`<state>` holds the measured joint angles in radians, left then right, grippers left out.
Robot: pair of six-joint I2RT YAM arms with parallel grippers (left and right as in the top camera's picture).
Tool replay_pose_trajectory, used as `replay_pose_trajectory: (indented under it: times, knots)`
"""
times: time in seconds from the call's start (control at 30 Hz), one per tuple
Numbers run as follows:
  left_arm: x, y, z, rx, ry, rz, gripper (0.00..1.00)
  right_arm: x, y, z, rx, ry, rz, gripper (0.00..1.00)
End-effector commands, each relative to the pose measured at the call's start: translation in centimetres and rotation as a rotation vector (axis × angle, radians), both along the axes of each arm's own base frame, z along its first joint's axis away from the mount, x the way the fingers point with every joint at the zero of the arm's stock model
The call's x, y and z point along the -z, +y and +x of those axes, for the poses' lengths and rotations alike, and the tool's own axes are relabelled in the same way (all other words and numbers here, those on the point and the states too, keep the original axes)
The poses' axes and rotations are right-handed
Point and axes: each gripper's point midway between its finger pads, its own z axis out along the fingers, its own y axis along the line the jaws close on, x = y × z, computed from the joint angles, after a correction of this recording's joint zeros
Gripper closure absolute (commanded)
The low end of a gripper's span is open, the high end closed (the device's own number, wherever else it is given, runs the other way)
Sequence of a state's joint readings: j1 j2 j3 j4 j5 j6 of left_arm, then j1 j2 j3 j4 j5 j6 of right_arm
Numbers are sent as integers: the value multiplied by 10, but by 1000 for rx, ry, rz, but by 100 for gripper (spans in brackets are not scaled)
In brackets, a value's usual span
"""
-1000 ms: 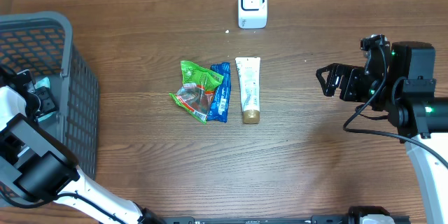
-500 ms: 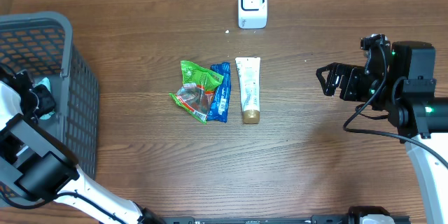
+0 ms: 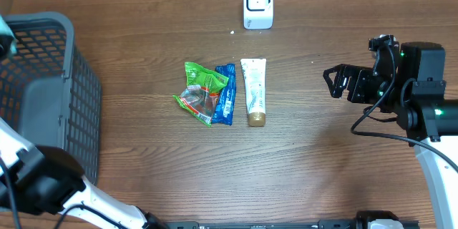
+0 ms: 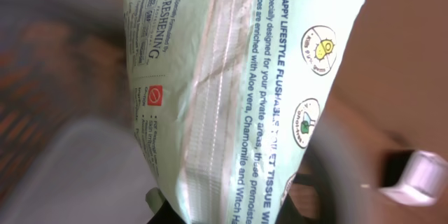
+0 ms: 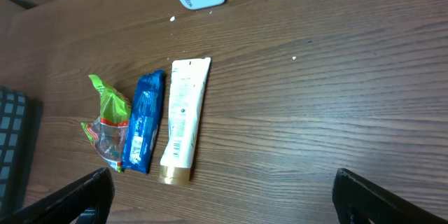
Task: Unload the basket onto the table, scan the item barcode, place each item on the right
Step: 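Reach the left gripper into the basket and grasp the light-green tissue pack, then carry the tissue pack right of the tube and release it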
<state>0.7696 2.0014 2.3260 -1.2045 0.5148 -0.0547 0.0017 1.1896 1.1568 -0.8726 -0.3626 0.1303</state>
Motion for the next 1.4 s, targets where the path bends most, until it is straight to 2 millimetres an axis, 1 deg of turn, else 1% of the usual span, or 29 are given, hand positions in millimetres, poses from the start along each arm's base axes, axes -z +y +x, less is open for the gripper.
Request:
replay_pose_trajectory:
  times: [0.0, 0.03, 0.1, 0.17, 0.2, 0.23, 0.27, 0.37, 0.4, 0.43, 0.5, 0.6, 0.7, 0.77, 0.8, 0.83, 0.87, 0.97, 1.0, 1.03, 1.07, 1.1, 1.23, 1.3, 1.37]
  knots:
    - [-102, -87, -2, 174, -225, 59, 96, -13, 2, 4, -8, -36, 5, 0]
    - [-111, -99, -3, 188, -237, 80, 96, -13, 2, 4, -8, -36, 5, 0]
    - [-128, -133, -6, 240, -260, 113, 96, -13, 2, 3, -8, -34, 5, 0]
    - [-136, -165, -7, 303, -268, 131, 96, -13, 2, 3, -8, -33, 5, 0]
    - [-136, -183, -7, 337, -259, 140, 96, -13, 2, 3, -7, -33, 4, 0]
    - [-128, -207, -5, 375, -218, 146, 96, -13, 2, 3, -8, -34, 4, 0]
    - [-121, -220, -5, 396, -187, 147, 96, -13, 2, 3, -8, -35, 4, 0]
    - [-89, -275, -2, 509, -65, 122, 95, -13, 2, 4, -8, -38, 4, 0]
    - [-76, -301, 0, 563, -26, 104, 96, -14, 2, 5, -7, -41, 4, 0]
    - [-66, -318, 2, 596, 0, 90, 96, -15, 2, 5, -7, -46, 4, 0]
    - [-42, -359, 9, 665, 59, 63, 96, -17, -1, 7, 1, -57, 1, 0]
    - [-2, -416, 17, 755, 141, 37, 96, -27, -7, 10, 22, -76, 5, 0]
    - [43, -475, 20, 832, 229, -3, 96, -45, -21, 13, 63, -104, 3, 0]
    - [75, -509, 20, 868, 288, -23, 96, -60, -34, 14, 103, -129, 0, 0]
    - [98, -533, 18, 907, 326, -21, 96, -69, -44, 16, 137, -144, 2, 0]
    - [111, -545, 16, 921, 351, -25, 96, -74, -52, 16, 171, -149, 12, 0]
    - [135, -566, 11, 935, 400, -33, 96, -79, -64, 17, 224, -152, 29, 0]
    - [175, -601, -1, 978, 469, -29, 96, -80, -83, 16, 309, -138, 56, 0]
    - [195, -615, -8, 997, 503, -25, 96, -78, -89, 14, 335, -128, 62, 0]
    - [206, -622, -12, 1002, 526, -23, 96, -77, -93, 13, 346, -123, 61, 0]
    - [229, -633, -22, 996, 583, -25, 96, -75, -96, 11, 356, -114, 61, 0]
    - [241, -637, -28, 988, 615, -28, 96, -75, -96, 11, 358, -110, 62, 0]
    - [275, -652, -48, 1001, 696, -7, 96, -73, -96, 10, 358, -103, 62, 0]
    - [289, -657, -56, 1010, 721, 10, 96, -73, -96, 10, 358, -103, 62, 0]
    - [297, -660, -60, 1018, 734, 15, 96, -73, -96, 9, 358, -101, 62, 0]
